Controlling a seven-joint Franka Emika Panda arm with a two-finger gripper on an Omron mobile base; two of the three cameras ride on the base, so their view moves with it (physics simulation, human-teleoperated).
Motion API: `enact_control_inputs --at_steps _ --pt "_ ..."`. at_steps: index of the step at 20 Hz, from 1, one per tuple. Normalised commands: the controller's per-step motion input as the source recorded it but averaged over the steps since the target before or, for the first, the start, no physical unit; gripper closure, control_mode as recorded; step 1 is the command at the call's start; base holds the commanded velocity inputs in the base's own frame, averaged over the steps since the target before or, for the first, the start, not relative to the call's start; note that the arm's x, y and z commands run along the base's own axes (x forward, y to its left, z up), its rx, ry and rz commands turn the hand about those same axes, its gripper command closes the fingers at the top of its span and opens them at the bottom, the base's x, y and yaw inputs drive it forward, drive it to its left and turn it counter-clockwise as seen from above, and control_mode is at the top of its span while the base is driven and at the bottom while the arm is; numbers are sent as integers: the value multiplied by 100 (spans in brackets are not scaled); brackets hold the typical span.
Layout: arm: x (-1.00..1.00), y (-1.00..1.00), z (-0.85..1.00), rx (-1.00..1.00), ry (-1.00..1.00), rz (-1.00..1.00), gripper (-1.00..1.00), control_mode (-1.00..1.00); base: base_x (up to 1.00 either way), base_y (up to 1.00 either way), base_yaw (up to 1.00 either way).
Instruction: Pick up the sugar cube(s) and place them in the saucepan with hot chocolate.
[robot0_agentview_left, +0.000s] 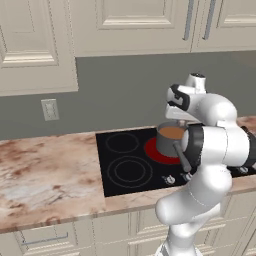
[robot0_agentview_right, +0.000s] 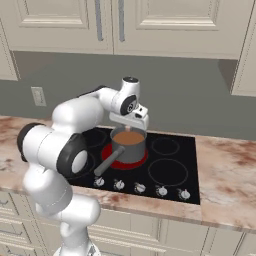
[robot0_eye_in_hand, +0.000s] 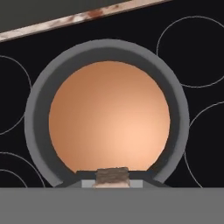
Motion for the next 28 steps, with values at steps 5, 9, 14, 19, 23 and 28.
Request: enact_control_inputs --at_steps 5,9,14,19,23,28 --pt "19 1 -2 0 0 0 100 -100 0 0 0" --pt "22 1 -5 0 0 0 100 -100 0 0 0" --pt "4 0 -13 0 0 0 100 -100 0 0 0" --pt "0 0 -8 0 0 0 100 -100 0 0 0" --pt "2 0 -14 0 1 0 100 -100 0 0 0" --pt "15 0 -1 -1 18 0 100 -100 0 0 0"
